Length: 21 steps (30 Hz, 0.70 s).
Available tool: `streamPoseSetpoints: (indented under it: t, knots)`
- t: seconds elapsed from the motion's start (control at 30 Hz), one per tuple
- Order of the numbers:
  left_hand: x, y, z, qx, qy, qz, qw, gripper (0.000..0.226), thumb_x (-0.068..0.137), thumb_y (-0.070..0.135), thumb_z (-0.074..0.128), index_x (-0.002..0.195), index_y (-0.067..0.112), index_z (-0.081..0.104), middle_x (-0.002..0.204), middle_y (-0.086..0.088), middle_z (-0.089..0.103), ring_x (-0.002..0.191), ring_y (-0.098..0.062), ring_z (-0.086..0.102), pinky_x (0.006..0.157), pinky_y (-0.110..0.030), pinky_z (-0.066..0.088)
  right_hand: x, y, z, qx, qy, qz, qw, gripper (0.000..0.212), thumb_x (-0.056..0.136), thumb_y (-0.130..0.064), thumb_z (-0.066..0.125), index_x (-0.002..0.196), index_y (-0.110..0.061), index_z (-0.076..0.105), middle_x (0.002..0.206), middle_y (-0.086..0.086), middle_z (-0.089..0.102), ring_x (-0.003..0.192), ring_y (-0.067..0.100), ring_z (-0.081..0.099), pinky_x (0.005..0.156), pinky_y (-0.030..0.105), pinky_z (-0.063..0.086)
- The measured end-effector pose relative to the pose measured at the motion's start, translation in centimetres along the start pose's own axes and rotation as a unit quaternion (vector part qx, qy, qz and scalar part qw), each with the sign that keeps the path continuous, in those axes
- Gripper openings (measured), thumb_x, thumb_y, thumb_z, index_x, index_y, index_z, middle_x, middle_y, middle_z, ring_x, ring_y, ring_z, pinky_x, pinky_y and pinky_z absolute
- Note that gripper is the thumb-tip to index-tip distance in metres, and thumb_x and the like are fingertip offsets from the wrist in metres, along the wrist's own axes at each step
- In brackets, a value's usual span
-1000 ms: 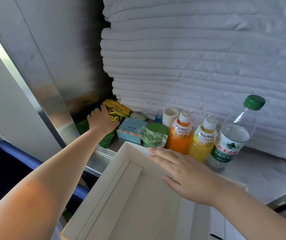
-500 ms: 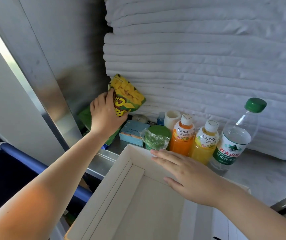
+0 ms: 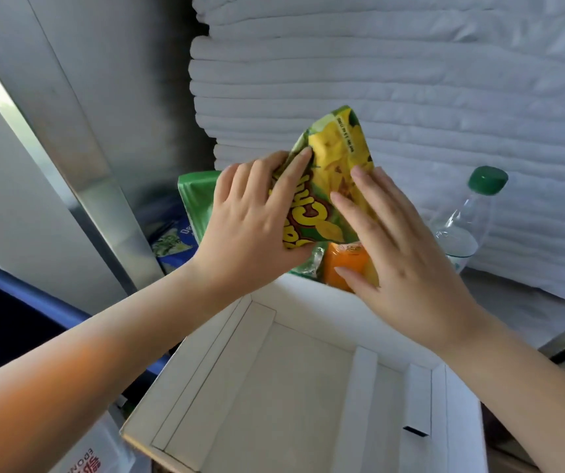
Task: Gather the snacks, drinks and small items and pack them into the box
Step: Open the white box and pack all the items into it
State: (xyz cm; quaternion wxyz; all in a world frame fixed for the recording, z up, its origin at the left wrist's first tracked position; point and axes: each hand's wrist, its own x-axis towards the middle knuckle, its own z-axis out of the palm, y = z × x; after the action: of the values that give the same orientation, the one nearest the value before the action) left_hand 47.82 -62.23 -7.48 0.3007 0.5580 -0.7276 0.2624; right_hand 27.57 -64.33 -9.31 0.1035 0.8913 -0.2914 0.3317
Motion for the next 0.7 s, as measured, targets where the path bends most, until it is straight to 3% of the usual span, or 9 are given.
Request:
streamPoseSetpoints:
  t: [0.1,0.3,0.47,0.7]
  knots:
    - [-1.3,1.7,-0.9,-0.021,-0.048,-0.003,0.999,0.086,0.07,0.057,0.06,0.138,0.007,0.044,0.124,-0.014,0.053,0.111,-0.031,0.051,0.099,-0.042,0.032,-0.2,0.1,-0.8,-0.015,-0.016,0.006,1.0,0.078,0.081,-0.029,0.071,0.145,-0.01,0.032,0.155,0.014,0.018,0.144,0.029,0.013,0.115,0.044,0.021]
    - [-4.3,3.6,-1.5,-0.005,-0.106,0.038,0.994,0.079,0.068,0.046,0.064,0.134,0.006,0.05,0.123,-0.013,0.056,0.11,-0.031,0.053,0.099,-0.041,0.032,-1.4,-0.5,-1.7,-0.084,-0.134,-0.001,0.987,0.12,0.057,-0.051,0.079,0.15,-0.012,0.014,0.158,0.012,0.007,0.145,0.028,0.0,0.118,0.043,0.006]
    - [-6.1,4.4,-1.5,-0.023,-0.2,0.038,0.979,0.08,0.068,0.057,0.063,0.13,0.006,0.053,0.123,-0.01,0.057,0.11,-0.027,0.054,0.099,-0.037,0.032,-2.6,-0.8,-1.4,-0.098,-0.231,-0.017,0.968,0.128,0.052,-0.065,0.076,0.15,-0.011,0.014,0.154,0.015,0.019,0.144,0.029,0.013,0.115,0.045,0.021]
    - [-8.5,4.7,-1.9,-0.026,-0.329,0.057,0.942,0.088,0.072,0.077,0.038,0.131,0.013,0.05,0.125,-0.002,0.058,0.11,-0.02,0.057,0.096,-0.031,0.042,-4.0,-1.5,-0.4,-0.091,-0.33,-0.053,0.938,0.122,0.047,-0.074,0.064,0.145,-0.013,0.025,0.141,0.011,0.033,0.133,0.029,0.029,0.106,0.042,0.035]
